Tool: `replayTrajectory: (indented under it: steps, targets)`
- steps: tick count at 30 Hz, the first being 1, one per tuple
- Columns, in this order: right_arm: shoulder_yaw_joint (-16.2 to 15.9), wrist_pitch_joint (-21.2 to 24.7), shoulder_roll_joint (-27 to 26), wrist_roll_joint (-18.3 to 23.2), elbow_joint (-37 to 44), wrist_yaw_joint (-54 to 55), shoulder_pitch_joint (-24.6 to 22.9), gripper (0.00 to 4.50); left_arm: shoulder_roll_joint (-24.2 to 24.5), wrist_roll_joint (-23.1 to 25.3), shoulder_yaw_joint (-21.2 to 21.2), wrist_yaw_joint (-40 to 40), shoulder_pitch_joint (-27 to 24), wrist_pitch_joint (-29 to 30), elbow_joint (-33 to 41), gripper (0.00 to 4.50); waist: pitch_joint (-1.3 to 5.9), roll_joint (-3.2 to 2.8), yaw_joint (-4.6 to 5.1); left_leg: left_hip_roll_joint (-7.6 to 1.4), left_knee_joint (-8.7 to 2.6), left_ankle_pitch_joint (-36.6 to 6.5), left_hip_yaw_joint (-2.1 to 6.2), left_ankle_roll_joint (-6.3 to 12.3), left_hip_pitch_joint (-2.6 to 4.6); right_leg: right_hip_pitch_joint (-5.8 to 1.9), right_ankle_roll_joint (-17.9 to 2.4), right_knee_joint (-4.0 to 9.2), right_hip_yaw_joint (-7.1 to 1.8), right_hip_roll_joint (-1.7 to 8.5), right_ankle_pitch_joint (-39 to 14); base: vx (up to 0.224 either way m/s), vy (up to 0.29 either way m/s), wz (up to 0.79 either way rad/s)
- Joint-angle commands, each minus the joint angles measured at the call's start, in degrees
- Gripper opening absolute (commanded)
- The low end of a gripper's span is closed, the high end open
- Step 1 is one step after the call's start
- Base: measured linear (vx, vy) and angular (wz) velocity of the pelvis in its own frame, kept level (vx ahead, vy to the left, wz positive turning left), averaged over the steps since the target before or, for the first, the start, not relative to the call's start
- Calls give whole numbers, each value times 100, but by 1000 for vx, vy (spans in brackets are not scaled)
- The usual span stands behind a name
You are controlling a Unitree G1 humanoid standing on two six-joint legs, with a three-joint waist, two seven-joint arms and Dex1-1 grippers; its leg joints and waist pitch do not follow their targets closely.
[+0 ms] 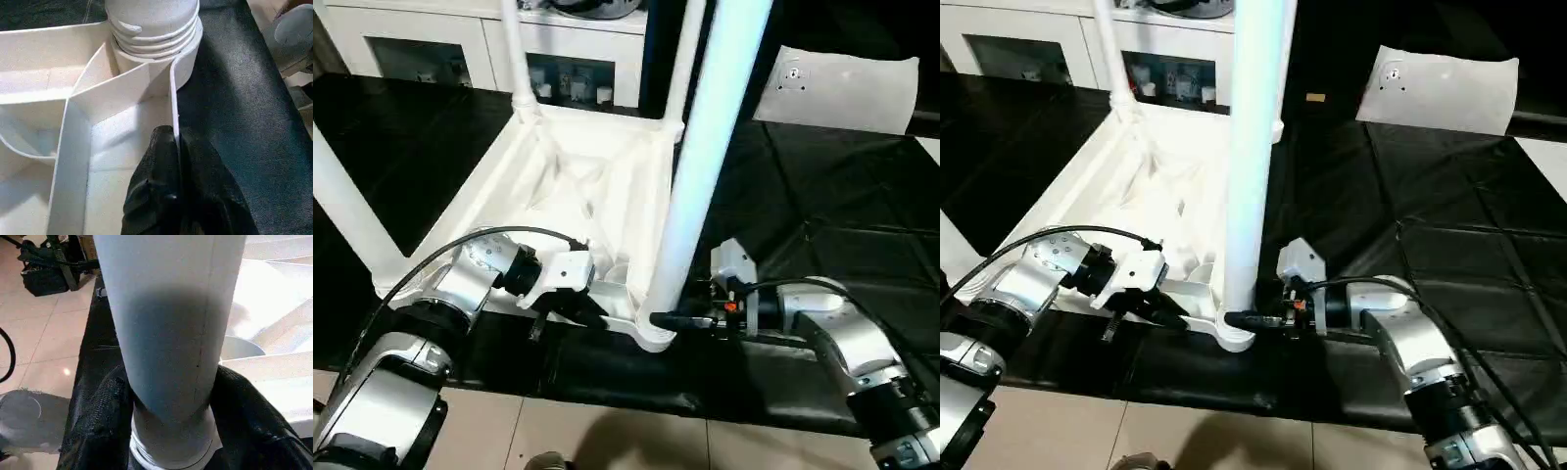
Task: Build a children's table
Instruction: Rotate leg to tighten
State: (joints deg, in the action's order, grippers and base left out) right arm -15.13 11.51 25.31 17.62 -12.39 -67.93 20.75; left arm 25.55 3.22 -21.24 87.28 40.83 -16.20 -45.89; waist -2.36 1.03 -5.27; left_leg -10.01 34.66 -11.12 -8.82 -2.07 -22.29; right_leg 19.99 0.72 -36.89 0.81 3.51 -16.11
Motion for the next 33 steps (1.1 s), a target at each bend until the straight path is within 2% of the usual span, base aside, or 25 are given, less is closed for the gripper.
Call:
replayTrajectory:
  steps: [1, 3, 4, 6, 7, 8, 10, 14, 15, 16, 17, 18, 19, 20, 21, 22, 24, 25, 26, 27, 29, 30, 31, 33]
  targets:
    - [-23, -42, -24, -11, -115, -164, 120, 196, -36, 117, -240, 295, 42, -128, 141, 0, 351, 8, 28, -348, -354, -61, 17, 576, 158, -174, -1827, 275, -133, 453, 1678, 0, 0, 0]
    - [-34, -26, -37, -2, -121, -210, 121, 193, -28, 121, -233, 289, 42, -90, 135, 0, 355, 13, 30, -343, -347, -55, 14, 581, 158, -174, -1835, 272, -136, 452, 1710, 0, 0, 0]
    - [-37, -21, -42, 1, -118, -216, 121, 193, -24, 119, -228, 286, 41, -76, 135, 0, 358, -20, 25, -342, -343, -40, 18, 580, 158, -173, -1842, 266, -136, 455, 1735, 0, 0, 0]
    - [-45, 41, -62, 41, -58, -217, 93, 193, -51, 66, -166, 234, 32, 59, 121, 0, 361, -32, 28, -340, -340, 6, 18, 584, 161, -172, -1834, 262, -137, 442, 1869, 0, 0, 0]
    - [-40, 86, -80, 72, -7, -193, 64, 193, -82, 41, -125, 154, 26, 181, 132, 0, 364, -60, 26, -339, -342, 1, 22, 565, 163, -173, -1849, 254, -132, 441, 1902, 0, 0, 0]
    - [-12, 156, -119, 126, 66, -129, 18, 193, -145, 10, -64, 8, 23, 312, 148, 0, 363, -44, 28, -338, -342, -11, 20, 564, 166, -171, -1851, 265, -133, 438, 1904, 0, 0, 0]
    - [71, 368, -231, 199, 223, 160, -87, 193, -301, 48, 53, -515, 44, 656, 149, 0, 349, -68, 19, -349, -359, -119, 23, 510, 172, -163, -1885, 275, -139, 445, 1827, 0, 0, 0]
    - [101, 585, -494, -16, 421, 923, -261, 192, -725, -84, 352, -1424, 72, 1270, 213, 0, 305, -48, 39, -351, -432, -665, 28, 258, 198, -161, -1853, 374, -156, 479, 1009, 0, 0, 0]
    - [101, 585, -494, -16, 421, 923, -261, 192, -725, -84, 352, -1424, 72, 1270, 213, 0, 291, -44, 45, -343, -456, -772, 33, 157, 199, -158, -1790, 406, -159, 484, 704, 0, 0, 0]
    - [84, 763, -758, -234, 503, 1534, -345, 192, -991, -118, 453, -1891, 74, 1597, 271, 0, 263, -31, 82, -342, -489, -930, 29, 53, 193, -148, -1704, 439, -169, 472, 347, 0, 0, 0]
    - [83, 837, -877, -307, 532, 1766, -368, 192, -1078, -80, 464, -2063, 77, 1691, 291, 0, 244, -20, 103, -331, -513, -1144, 29, -51, 212, -114, -1624, 478, -178, 471, -80, 0, 0, 0]
    - [123, 1006, -1149, -378, 556, 2216, -385, 192, -1259, -28, 508, -2433, 100, 1894, 293, 0, 239, -6, 128, -323, -527, -1232, 37, -105, 202, -122, -1580, 497, -181, 478, -307, 0, 0, 0]
    - [175, 1142, -1382, -422, 571, 2570, -388, 191, -1400, -6, 553, -2696, 118, 2085, 307, 0, 219, 2, 186, -308, -548, -1426, 32, -208, 209, -90, -1482, 540, -195, 469, -754, 0, 0, 0]
    - [218, 1222, -1555, -486, 536, 2859, -354, 191, -1496, -7, 590, -2864, 144, 2193, 296, 0, 216, 10, 212, -306, -550, -1504, 39, -239, 212, -83, -1438, 555, -201, 477, -962, 0, 0, 0]
    - [243, 1265, -1653, -530, 510, 3030, -329, 191, -1548, -9, 611, -2951, 160, 2250, 290, 0, 197, 24, 260, -288, -564, -1568, 50, -281, 177, -93, -1303, 592, -207, 475, -1316, 0, 0, 0]
    - [278, 1305, -1863, -636, 422, 3387, -257, 191, -1671, -18, 660, -3164, 195, 2353, 268, 0, 207, 8, 275, -286, -580, -1548, 50, -314, 174, -89, -1177, 605, -194, 467, -1456, 0, 0, 0]
    - [362, 1378, -2193, -762, 279, 3997, -131, 191, -1834, 21, 709, -3485, 233, 2510, 281, 0, 224, 8, 314, -295, -577, -1571, 43, -300, 199, -49, -1126, 612, -200, 468, -1372, 0, 0, 0]
    - [461, 1419, -2462, -808, 140, 4445, -3, 191, -1928, 94, 699, -3672, 259, 2573, 289, 0, 233, -21, 345, -296, -582, -1483, 37, -310, 201, -23, -1151, 597, -211, 461, -1141, 0, 0, 0]
    - [518, 1438, -2610, -803, 70, 4654, 71, 191, -1966, 138, 674, -3726, 267, 2603, 304, 0, 241, -15, 364, -284, -581, -1452, 41, -304, 187, -30, -1170, 587, -206, 455, -1042, 0, 0, 0]
    - [587, 1426, -2828, -897, 40, 4938, 165, 191, -2002, 223, 615, -3782, 272, 2633, 353, 0, 258, -23, 366, -283, -570, -1312, 33, -276, 183, -44, -1184, 574, -203, 448, -774, 0, 0, 0]
    - [577, 1368, -2899, -887, 145, 4833, 153, 191, -1983, 315, 568, -3758, 270, 2657, 393, 0, 282, -39, 363, -279, -541, -1004, 12, -150, 182, -74, -1224, 539, -201, 433, -54, 0, 0, 0]
    - [565, 1333, -2889, -882, 198, 4775, 132, 247, -1950, 353, 546, -3736, 272, 2641, 385, 0, 293, -41, 355, -281, -530, -877, 9, -94, 183, -94, -1242, 522, -197, 435, 197, 0, 0, 0]
    - [555, 1235, -2825, -896, 300, 4682, 79, 261, -1859, 425, 496, -3671, 280, 2551, 348, 0, 302, -48, 346, -279, -511, -618, 0, 15, 172, -115, -1277, 491, -193, 431, 683, 0, 0, 0]
    - [577, 1162, -2721, -866, 392, 4550, 6, 267, -1757, 450, 461, -3565, 270, 2490, 338, 0, 328, -42, 334, -271, -485, -308, -5, 175, 167, -149, -1335, 452, -177, 425, 1277, 0, 0, 0]
